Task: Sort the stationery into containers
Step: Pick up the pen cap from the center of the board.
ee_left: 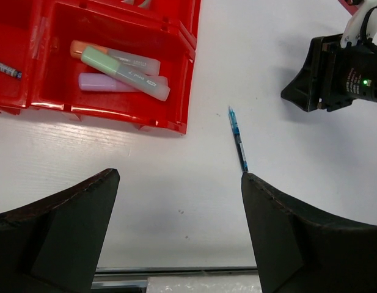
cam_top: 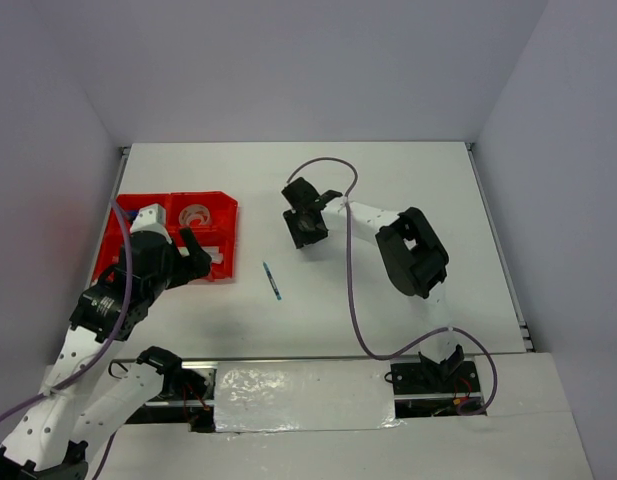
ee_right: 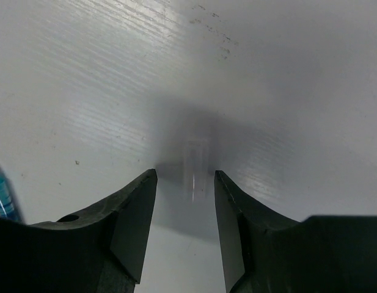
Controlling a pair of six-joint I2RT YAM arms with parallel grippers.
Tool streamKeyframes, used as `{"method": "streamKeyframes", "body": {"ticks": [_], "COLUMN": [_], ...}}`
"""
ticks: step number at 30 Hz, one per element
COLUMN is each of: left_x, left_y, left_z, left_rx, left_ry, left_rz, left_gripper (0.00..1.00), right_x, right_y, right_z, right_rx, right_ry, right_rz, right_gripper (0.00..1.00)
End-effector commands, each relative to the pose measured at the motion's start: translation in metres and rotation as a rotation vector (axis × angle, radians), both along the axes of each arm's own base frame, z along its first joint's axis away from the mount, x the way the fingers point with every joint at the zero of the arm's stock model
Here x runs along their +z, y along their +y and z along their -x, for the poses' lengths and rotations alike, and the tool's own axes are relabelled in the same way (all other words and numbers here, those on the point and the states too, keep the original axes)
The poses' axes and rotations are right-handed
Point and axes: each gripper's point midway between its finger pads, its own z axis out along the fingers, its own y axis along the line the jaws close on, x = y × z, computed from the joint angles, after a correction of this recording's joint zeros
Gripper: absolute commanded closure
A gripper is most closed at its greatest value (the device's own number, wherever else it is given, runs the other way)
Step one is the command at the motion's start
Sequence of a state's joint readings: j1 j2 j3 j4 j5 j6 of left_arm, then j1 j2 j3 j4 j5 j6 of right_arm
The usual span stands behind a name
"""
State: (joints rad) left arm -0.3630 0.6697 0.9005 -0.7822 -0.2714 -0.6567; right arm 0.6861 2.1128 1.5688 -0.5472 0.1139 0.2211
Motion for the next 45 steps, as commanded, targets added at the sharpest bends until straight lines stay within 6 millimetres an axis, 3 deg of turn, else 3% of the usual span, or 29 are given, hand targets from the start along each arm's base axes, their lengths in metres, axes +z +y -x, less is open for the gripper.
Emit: {"method": "streamKeyframes", "body": {"ticks": [1, 8, 16, 18, 20, 21, 24, 25, 26, 27, 29, 30, 31, 33, 35, 36, 37, 38, 39, 40, 41, 42, 45], "left_x": [0.008, 0.004, -0.001, -0.009, -0.015, -0.017, -0.027, -0.031, -0.038, -0.041, -0.05, -0.048, -0.057, -0.06, -0.074, -0.075, -0.089, -0.093, -0.095, -0.107, -0.106, -0.11, -0.137], "left_y": [-0.005, -0.008, -0.015, -0.017, -0.021, -0.023, -0.04, -0.044, -0.056, -0.063, -0.085, -0.094, -0.11, -0.123, -0.136, -0.14, -0.142, -0.142, -0.146, -0.151, -0.158, -0.162, -0.162], "left_z": [0.003, 0.002, 0.001, -0.002, -0.004, -0.004, -0.008, -0.008, -0.007, -0.008, -0.005, -0.006, -0.003, -0.007, -0.012, -0.016, -0.019, -0.023, -0.028, -0.032, -0.038, -0.041, -0.05], "left_rx": [-0.051, -0.064, -0.1, -0.106, -0.115, -0.12, -0.164, -0.173, -0.194, -0.203, -0.233, -0.241, -0.277, -0.273, -0.264, -0.251, -0.214, -0.193, -0.178, -0.154, -0.155, -0.156, -0.064], "left_ry": [-0.02, -0.008, 0.006, 0.037, 0.065, 0.075, 0.102, 0.116, 0.145, 0.154, 0.187, 0.182, 0.205, 0.211, 0.239, 0.239, 0.271, 0.277, 0.278, 0.306, 0.301, 0.313, 0.386], "left_rz": [0.003, 0.003, 0.008, 0.001, -0.007, -0.005, 0.024, 0.028, 0.025, 0.024, -0.012, -0.022, -0.052, -0.06, -0.088, -0.093, -0.108, -0.118, -0.121, -0.122, -0.112, -0.114, -0.191], "left_gripper": [0.06, 0.06, 0.06, 0.06, 0.06, 0.06, 0.07, 0.08, 0.07, 0.06, 0.05, 0.04, 0.04, 0.04, 0.04, 0.04, 0.05, 0.07, 0.09, 0.1, 0.11, 0.14, 0.17], "right_x": [0.001, -0.016, -0.026, -0.027, -0.026, -0.027, -0.011, 0.011, 0.01, 0.041, 0.052, 0.082, 0.091, 0.111, 0.112, 0.13, 0.134, 0.128, 0.142, 0.146, 0.139, 0.15, 0.157], "right_y": [0.002, 0.002, 0.0, 0.002, 0.004, 0.006, 0.017, 0.022, 0.015, 0.017, 0.005, 0.001, -0.006, -0.024, -0.045, -0.053, -0.062, -0.07, -0.076, -0.081, -0.086, -0.09, -0.1], "right_z": [-0.006, -0.005, 0.001, 0.002, 0.003, 0.008, 0.02, 0.016, 0.023, 0.018, 0.028, 0.027, 0.028, 0.037, 0.045, 0.051, 0.053, 0.061, 0.068, 0.072, 0.08, 0.086, 0.102], "right_rx": [0.016, 0.034, 0.031, 0.037, 0.045, 0.052, 0.079, 0.083, 0.061, 0.058, 0.029, 0.025, -0.003, -0.034, -0.082, -0.092, -0.117, -0.129, -0.133, -0.142, -0.148, -0.146, -0.147], "right_ry": [0.014, 0.055, 0.086, 0.094, 0.105, 0.122, 0.131, 0.086, 0.094, 0.019, -0.003, -0.07, -0.097, -0.149, -0.173, -0.213, -0.239, -0.233, -0.266, -0.278, -0.267, -0.293, -0.312], "right_rz": [-0.013, -0.014, -0.023, -0.02, -0.04, -0.059, -0.177, -0.233, -0.245, -0.295, -0.307, -0.345, -0.352, -0.373, -0.344, -0.361, -0.349, -0.337, -0.359, -0.362, -0.356, -0.379, -0.406], "right_gripper": [0.5, 0.54, 0.68, 0.78, 0.98, 1.0, 1.0, 1.0, 1.0, 1.0, 1.0, 1.0, 1.0, 1.0, 1.0, 1.0, 1.0, 1.0, 1.0, 1.0, 1.0, 1.0, 1.0]}}
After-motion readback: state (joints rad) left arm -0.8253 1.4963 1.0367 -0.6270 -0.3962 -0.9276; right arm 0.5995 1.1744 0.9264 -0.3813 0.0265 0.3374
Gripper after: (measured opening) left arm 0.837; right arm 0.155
